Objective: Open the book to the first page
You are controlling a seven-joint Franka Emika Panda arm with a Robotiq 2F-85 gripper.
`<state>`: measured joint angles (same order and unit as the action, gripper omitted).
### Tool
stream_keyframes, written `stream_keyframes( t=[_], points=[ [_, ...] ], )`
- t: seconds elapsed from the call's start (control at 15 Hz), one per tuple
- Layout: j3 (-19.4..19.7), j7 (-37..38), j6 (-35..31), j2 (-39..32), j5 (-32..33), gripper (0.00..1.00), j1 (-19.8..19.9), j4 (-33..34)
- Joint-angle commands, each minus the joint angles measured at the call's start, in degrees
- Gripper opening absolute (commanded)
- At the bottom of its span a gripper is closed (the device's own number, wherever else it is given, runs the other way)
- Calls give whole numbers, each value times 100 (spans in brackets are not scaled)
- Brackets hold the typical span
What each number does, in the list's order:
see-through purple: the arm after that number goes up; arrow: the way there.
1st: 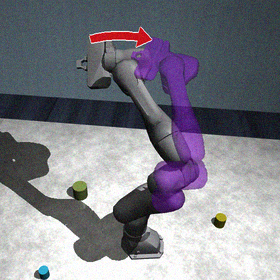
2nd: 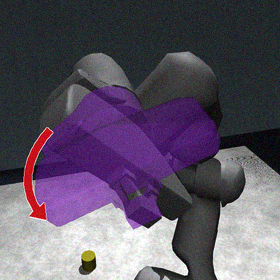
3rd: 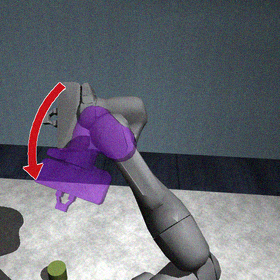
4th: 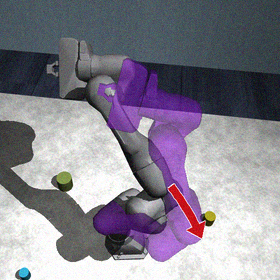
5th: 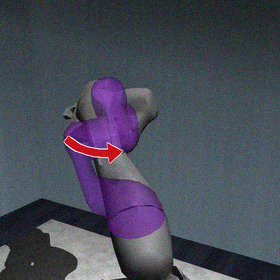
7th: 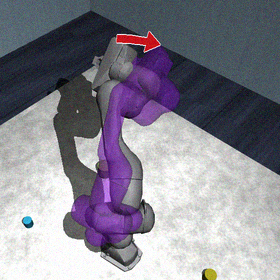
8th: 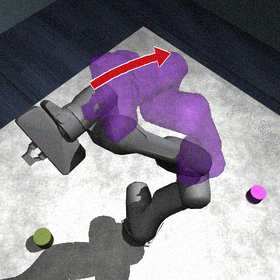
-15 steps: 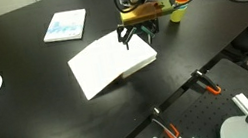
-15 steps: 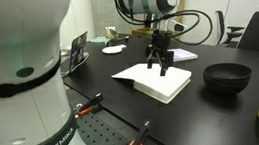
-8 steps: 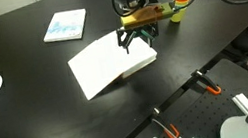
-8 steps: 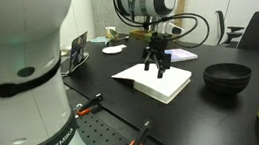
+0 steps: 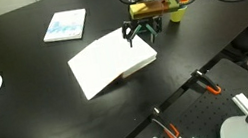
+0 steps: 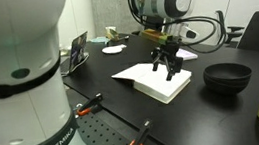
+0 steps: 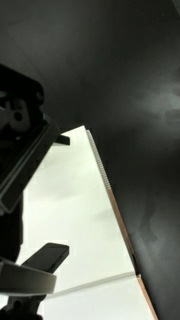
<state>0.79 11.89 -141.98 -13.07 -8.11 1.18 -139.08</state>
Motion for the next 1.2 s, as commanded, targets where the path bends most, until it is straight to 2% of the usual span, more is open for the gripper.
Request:
stream_keyframes(
  t=[0.0,0.27,0.73,1.13],
  points=[
    [-121,-1434,396,-287,-735,100,422,463],
    [-55,-1997,464,-611,-713,100,596,709],
    [-22,-1765,134,-1265,-562,100,611,993],
    [-136,-1789,359,-1577,-795,100,763,1320]
  ],
)
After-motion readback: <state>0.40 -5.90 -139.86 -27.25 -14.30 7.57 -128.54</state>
